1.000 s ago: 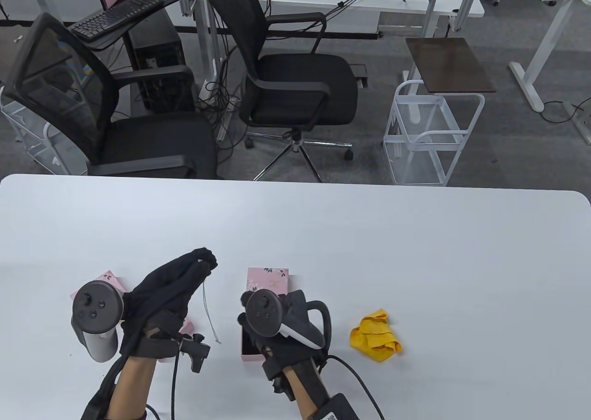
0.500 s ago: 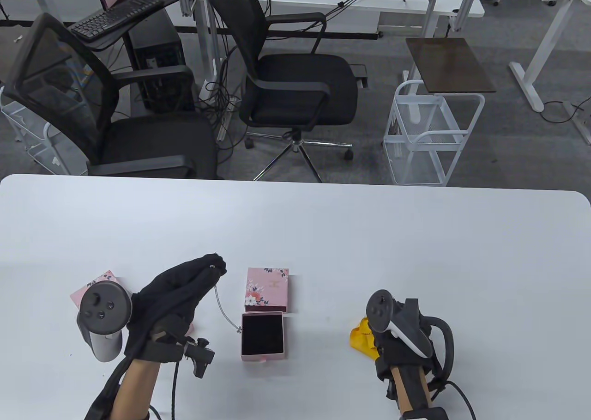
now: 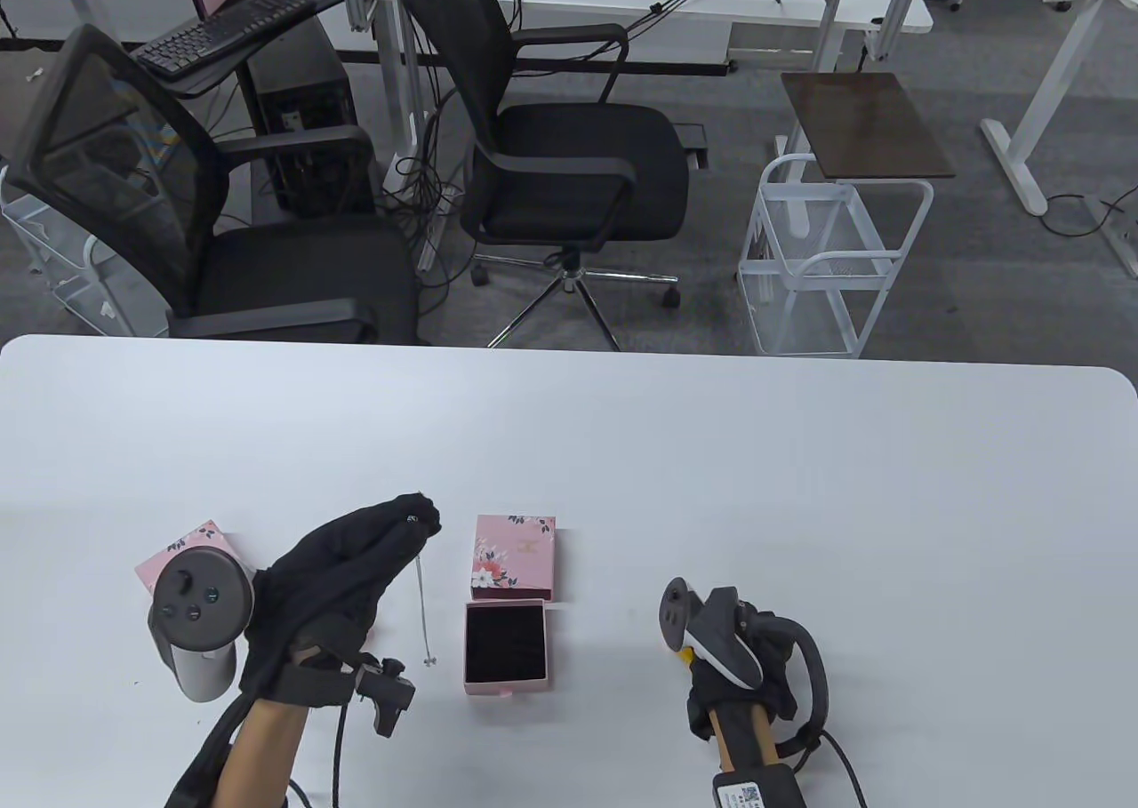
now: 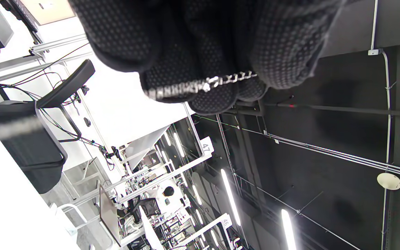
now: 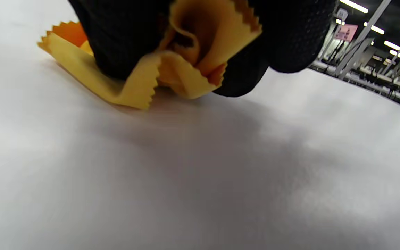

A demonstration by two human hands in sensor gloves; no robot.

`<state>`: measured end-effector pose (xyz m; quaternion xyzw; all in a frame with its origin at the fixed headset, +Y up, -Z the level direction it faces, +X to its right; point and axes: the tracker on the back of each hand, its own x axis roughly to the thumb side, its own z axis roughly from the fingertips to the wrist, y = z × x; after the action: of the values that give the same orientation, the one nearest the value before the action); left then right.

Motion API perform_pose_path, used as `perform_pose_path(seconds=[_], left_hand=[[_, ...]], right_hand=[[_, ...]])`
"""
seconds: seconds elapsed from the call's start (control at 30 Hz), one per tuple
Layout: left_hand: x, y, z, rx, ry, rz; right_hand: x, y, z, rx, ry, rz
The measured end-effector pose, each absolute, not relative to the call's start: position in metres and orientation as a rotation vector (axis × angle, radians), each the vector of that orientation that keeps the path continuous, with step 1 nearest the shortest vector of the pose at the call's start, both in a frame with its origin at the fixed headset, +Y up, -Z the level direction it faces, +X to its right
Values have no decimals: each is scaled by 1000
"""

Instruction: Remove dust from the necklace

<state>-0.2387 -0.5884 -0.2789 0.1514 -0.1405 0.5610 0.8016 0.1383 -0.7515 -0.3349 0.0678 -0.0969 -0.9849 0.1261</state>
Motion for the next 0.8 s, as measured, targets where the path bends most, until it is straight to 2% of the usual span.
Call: perform_pose_path(seconds=[0.1,0.23,0.27,0.4,0.43,0.47,0.53,0.63,0.8], left_hand=[[-239,-588,-278,327,-298,1205],[-240,-588,-279,330,-285,1203],[-240,-589,-280,329,-280,1203],[-238,-593,-283,317,-271,1191],[-236,-593,-284,311,-270,1183],[-235,-594,-284,311,-269,1179],[-232,-595,-285,310,-260,1165],[-229,-598,-285,302,-247,1153],[-228,-600,-286,304,-226,1150]], right_hand=[[135,-740,-337,214,-340,-2967],[120,-703,-333,107,-111,-3321],[111,-685,-329,18,-1,-3471],[87,-647,-316,-235,321,-3792],[76,-634,-309,-370,466,-3920],[71,-630,-306,-414,516,-3962],[49,-615,-294,-674,673,-4067],[25,-604,-287,-868,706,-4030],[4,-605,-283,-898,785,-3901]])
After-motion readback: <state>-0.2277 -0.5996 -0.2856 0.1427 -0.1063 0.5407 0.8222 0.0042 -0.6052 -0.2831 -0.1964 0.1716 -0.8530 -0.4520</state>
